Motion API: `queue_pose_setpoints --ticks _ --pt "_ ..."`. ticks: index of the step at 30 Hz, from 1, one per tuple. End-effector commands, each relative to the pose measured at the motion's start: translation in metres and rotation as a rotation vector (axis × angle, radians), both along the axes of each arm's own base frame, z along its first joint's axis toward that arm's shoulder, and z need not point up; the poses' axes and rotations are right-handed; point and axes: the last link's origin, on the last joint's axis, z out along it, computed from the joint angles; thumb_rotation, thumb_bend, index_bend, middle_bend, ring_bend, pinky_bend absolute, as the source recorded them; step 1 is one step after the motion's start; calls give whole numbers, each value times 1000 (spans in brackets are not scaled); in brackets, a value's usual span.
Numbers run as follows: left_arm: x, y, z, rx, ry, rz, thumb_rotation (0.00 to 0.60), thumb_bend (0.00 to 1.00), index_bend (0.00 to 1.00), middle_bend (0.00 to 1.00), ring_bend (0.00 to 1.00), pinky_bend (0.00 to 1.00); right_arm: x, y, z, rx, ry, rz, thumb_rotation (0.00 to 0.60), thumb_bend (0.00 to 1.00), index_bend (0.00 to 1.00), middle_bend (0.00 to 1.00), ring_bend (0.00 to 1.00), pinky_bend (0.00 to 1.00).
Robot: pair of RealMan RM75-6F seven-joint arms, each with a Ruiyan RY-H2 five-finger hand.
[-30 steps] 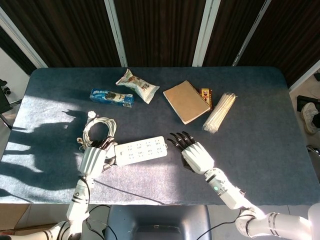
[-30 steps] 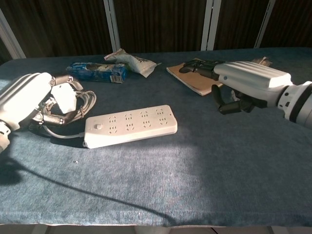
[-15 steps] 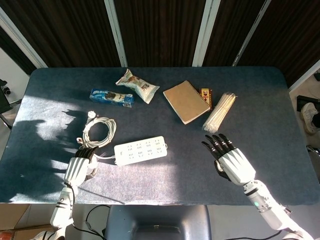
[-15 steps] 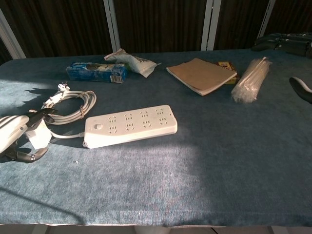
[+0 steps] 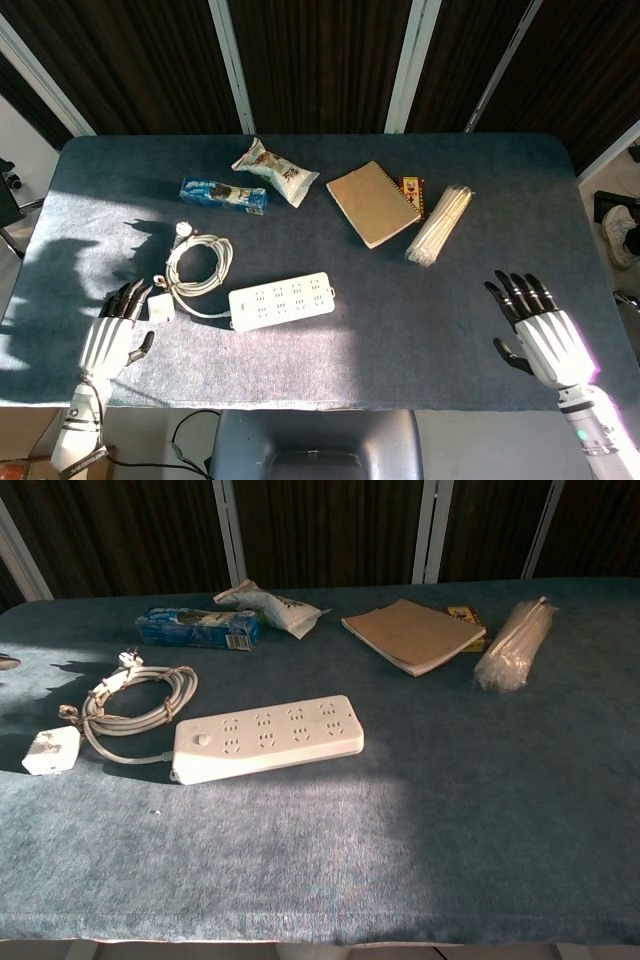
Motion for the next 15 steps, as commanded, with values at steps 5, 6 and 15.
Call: queue_pose_setpoints --ticks 5,6,15 --pt "-7 -80 74 -12 -2 -3 600 383 0 0 0 150 -58 81 43 -295 -93 -198 600 413 0 0 0 0" --pt "-5 -84 75 -19 8 -25 600 382 0 0 0 147 -61 86 44 -311 -101 -205 600 408 0 0 0 0" --pt "-6 -86 79 -16 21 -34 600 398 0 0 0 142 -67 91 54 -327 -127 -182 600 389 0 0 0 0"
